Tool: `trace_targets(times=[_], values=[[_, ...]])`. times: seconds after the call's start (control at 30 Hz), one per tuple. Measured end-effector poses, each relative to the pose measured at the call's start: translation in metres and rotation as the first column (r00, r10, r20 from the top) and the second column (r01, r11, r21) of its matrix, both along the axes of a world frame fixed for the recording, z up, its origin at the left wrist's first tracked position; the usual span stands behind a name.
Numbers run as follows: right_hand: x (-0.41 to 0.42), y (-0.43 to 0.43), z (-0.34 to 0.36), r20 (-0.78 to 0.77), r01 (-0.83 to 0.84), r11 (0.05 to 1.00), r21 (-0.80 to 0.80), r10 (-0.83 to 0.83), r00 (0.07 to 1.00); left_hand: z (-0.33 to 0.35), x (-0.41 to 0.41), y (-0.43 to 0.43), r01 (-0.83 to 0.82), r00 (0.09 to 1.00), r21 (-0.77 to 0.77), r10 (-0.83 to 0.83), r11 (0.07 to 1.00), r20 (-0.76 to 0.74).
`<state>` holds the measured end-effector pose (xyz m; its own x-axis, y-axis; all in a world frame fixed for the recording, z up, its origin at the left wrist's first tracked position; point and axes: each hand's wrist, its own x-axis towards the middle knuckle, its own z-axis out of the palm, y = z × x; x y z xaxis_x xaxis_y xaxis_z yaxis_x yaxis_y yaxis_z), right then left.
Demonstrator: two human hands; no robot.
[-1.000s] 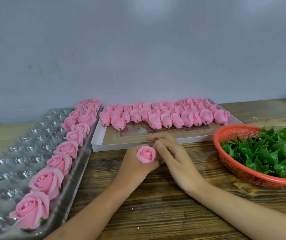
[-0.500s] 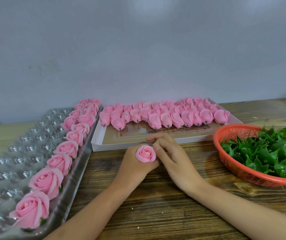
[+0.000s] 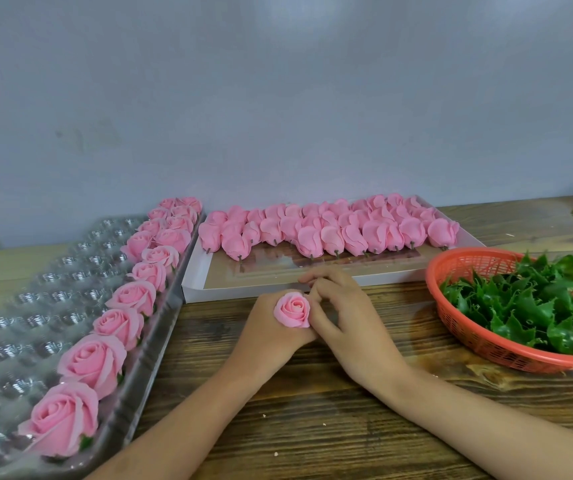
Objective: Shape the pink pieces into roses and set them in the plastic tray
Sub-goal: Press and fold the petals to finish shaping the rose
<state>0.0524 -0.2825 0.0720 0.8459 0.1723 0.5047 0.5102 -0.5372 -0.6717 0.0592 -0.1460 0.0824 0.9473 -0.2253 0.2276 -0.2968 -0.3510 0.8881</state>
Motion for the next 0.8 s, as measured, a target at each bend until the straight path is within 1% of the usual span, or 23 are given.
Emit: trace_targets(times=[0.07, 0.17, 0.27, 0.33, 0.37, 0.43, 0.47, 0.5, 0.63, 0.8], values=[[0.0, -0.001, -0.001, -0.015, 0.005, 1.0, 0.017, -0.005, 1.0, 0.0, 0.0, 0.0, -0.005, 1.0, -0.018, 0.005, 1.0, -0.003], [0.001, -0.001, -0.001, -0.02, 0.027, 0.995, 0.099, -0.025, 0.999, 0.0, 0.0, -0.001, -0.014, 1.0, -0.026, 0.014, 1.0, -0.012], [-0.002, -0.001, 0.006, 0.1, 0.015, 0.983, 0.185, -0.034, 0.994, 0.0, 0.0, -0.001, -0.007, 1.0, -0.021, 0.007, 1.0, -0.014], [-0.007, -0.001, 0.01, 0.193, -0.043, 0.984, 0.17, 0.009, 0.981, -0.001, 0.002, -0.002, 0.013, 1.0, -0.009, -0.013, 1.0, -0.011], [-0.009, -0.001, 0.012, 0.214, -0.076, 0.986, 0.147, 0.043, 0.976, -0.001, 0.003, -0.002, 0.023, 1.0, 0.03, -0.024, 0.999, 0.004], [-0.011, 0.001, 0.012, 0.194, -0.128, 0.986, 0.106, 0.106, 0.975, -0.002, 0.004, -0.003, 0.03, 0.998, 0.172, -0.038, 0.985, 0.044], [-0.012, 0.002, 0.012, 0.171, -0.144, 0.985, 0.091, 0.127, 0.977, -0.003, 0.005, -0.002, 0.03, 0.998, 0.21, -0.041, 0.977, 0.045], [-0.012, 0.002, 0.012, 0.148, -0.153, 0.985, 0.079, 0.14, 0.979, -0.003, 0.005, -0.002, 0.037, 0.998, 0.217, -0.046, 0.975, 0.037], [-0.009, 0.002, 0.01, 0.078, -0.156, 0.986, 0.057, 0.152, 0.985, -0.004, 0.006, -0.001, 0.036, 0.999, 0.158, -0.039, 0.987, 0.019], [-0.007, 0.002, 0.008, 0.065, -0.145, 0.989, 0.03, 0.143, 0.988, -0.002, 0.006, -0.001, 0.039, 0.999, 0.104, -0.039, 0.994, 0.003]])
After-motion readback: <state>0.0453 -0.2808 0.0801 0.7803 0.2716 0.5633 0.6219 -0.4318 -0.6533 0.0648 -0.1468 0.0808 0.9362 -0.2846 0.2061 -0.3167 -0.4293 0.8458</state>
